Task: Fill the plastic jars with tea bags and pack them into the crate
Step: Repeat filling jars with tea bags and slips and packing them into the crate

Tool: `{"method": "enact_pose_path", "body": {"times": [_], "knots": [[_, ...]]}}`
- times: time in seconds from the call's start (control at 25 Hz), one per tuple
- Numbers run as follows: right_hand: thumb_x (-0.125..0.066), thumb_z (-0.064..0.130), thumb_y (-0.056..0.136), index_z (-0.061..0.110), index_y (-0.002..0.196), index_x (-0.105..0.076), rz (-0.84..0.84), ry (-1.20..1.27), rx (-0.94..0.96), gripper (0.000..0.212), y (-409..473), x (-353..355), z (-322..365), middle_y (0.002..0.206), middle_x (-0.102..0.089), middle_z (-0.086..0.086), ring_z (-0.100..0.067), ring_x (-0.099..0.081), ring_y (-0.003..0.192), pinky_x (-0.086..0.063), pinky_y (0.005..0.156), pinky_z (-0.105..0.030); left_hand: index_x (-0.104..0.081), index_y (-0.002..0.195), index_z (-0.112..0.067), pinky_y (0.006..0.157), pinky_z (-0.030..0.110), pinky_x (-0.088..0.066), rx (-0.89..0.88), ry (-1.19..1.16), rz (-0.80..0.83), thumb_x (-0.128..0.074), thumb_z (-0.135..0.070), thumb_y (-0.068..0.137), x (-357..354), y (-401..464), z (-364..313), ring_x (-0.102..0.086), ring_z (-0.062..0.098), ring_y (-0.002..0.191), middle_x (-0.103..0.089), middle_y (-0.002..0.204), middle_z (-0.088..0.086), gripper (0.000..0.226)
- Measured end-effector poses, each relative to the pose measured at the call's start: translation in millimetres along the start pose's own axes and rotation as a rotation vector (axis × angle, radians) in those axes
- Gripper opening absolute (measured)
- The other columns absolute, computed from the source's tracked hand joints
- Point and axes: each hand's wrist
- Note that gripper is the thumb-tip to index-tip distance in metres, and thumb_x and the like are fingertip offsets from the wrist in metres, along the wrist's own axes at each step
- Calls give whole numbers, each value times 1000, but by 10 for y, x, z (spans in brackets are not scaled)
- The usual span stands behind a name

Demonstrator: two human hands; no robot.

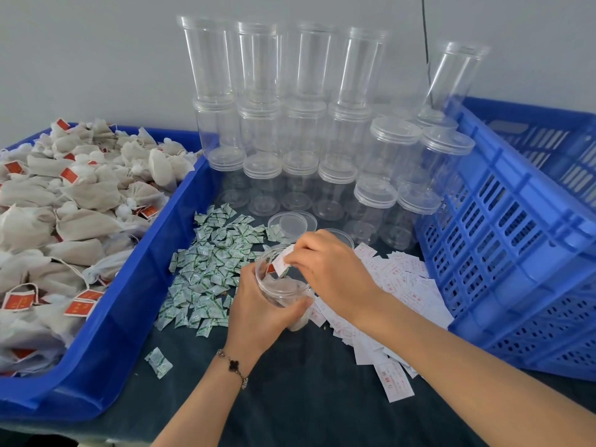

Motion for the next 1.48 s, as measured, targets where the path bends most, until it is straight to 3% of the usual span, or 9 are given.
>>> {"method": "enact_pose_path", "body": {"times": [0.32, 0.48, 0.56, 0.68, 0.92, 1.12, 1.24, 1.36, 1.48], "knots": [[-83, -7, 57, 9, 74, -75, 5, -43, 92, 25, 24, 57, 48, 69, -61, 0, -21, -58, 65, -47, 49, -24, -29, 113, -40, 80, 17, -42, 7, 29, 0, -71, -69, 39, 8, -1, -7, -46, -16, 101, -42, 110, -30, 90], [-79, -9, 60, 8, 74, -73, 76, -98, 83, 23, 53, 73, 61, 68, -61, -1, -22, -58, 67, -48, 50, -27, -31, 114, -39, 86, 27, -48, 3, 9, -4, -73, -68, 39, 6, -6, -5, -50, -8, 103, -46, 112, -24, 90], [-69, -7, 74, 8, 83, -70, 197, -107, 37, 18, 78, 78, 86, 78, -62, -2, -22, -57, 78, -48, 59, -30, -31, 114, -40, 88, 31, -49, 2, 14, -4, -73, -68, 40, 7, -8, -4, -52, -2, 105, -47, 114, -22, 90], [-50, 4, 92, 13, 108, -64, 339, -74, -21, 23, 102, 58, 61, 100, -58, -1, -18, -48, 99, -43, 77, -30, -31, 105, -49, 85, 28, -48, -7, 10, -7, -72, -68, 39, 9, -8, -7, -50, -10, 102, -46, 110, -27, 80], [-50, 4, 88, 12, 112, -65, 473, -113, -14, 30, 125, 52, 47, 110, -60, -1, -19, -47, 104, -28, 81, -23, -34, 100, -54, 73, 13, -40, -5, 4, -21, -72, -70, 38, 1, -9, -25, -47, -22, 98, -48, 106, -28, 75], [-49, -3, 87, 13, 116, -64, 261, 25, -171, 36, 76, 40, 48, 109, -61, -2, -19, -48, 105, -35, 85, -23, -36, 101, -51, 79, 16, -42, 21, -3, -13, -74, -67, 39, 1, -8, -11, -48, -19, 100, -48, 110, -29, 75], [-52, 6, 88, 14, 123, -58, 198, 71, -429, 37, 70, 30, 0, 114, -57, -3, -21, -51, 105, -40, 83, -24, -35, 100, -57, 79, 12, -38, 12, -18, -2, -76, -65, 40, 6, -14, -12, -45, -25, 100, -47, 110, -30, 73], [-51, 10, 85, 8, 100, -66, 321, 219, -640, 21, 88, 58, -33, 91, -65, -9, -24, -59, 80, -51, 70, -34, -36, 98, -55, 83, 19, -45, 3, -13, 6, -77, -64, 40, 23, -20, -38, -48, -21, 100, -48, 111, -28, 71], [-47, 4, 79, -1, 69, -52, 315, 201, -607, 13, 86, 129, -23, 62, -47, -14, -23, -33, 58, -31, 56, -32, -40, 100, -50, 80, 24, -49, -25, 7, 43, -78, -61, 43, 71, -18, -151, -52, -14, 99, -50, 109, -24, 70]]}}
Point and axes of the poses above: each hand's wrist, its own y-axis towards the middle knuckle, its own x-axis out of the back of the hand, z = x × y
